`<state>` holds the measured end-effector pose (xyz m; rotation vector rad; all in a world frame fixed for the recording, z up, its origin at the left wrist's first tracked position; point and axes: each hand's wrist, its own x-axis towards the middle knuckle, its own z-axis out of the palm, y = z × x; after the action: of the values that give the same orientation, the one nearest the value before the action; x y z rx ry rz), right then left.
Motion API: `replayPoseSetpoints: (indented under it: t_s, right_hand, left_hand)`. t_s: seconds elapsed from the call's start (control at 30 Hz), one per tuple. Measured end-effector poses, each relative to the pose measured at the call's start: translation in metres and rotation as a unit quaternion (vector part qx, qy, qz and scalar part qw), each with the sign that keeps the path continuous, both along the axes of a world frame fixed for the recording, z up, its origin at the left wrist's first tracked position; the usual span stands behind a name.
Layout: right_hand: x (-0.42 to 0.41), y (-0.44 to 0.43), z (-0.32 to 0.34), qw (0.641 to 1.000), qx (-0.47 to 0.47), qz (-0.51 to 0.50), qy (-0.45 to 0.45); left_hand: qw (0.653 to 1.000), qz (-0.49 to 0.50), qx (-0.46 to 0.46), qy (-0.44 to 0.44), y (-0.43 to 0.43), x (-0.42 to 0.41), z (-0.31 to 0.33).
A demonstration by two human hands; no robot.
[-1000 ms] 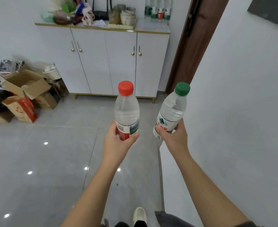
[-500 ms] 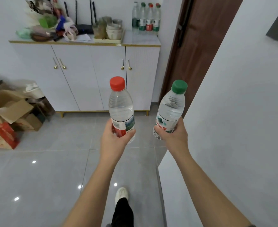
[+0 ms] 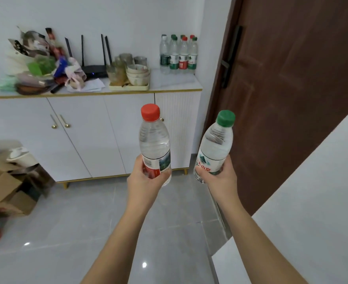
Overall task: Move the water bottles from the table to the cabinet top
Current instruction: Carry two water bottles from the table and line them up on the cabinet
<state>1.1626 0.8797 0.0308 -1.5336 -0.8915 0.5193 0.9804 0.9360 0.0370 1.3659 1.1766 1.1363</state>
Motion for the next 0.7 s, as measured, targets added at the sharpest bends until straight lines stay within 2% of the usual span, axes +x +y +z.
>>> replayPoseSetpoints:
  t_s: [0.33,0.7]
  right_hand:
    - [0.032,0.107,-0.004,1.0,0.022,-0.002,0.016]
    - [0.124,0.256,-0.008,1.0,0.03,-0.003,0.0]
  left_hand:
    - [1.0,0.007,0.007,0.015,0.099,0.039,-0.006]
    - [0.999,0.01,0.019,0.029,0.232,0.132,0.001]
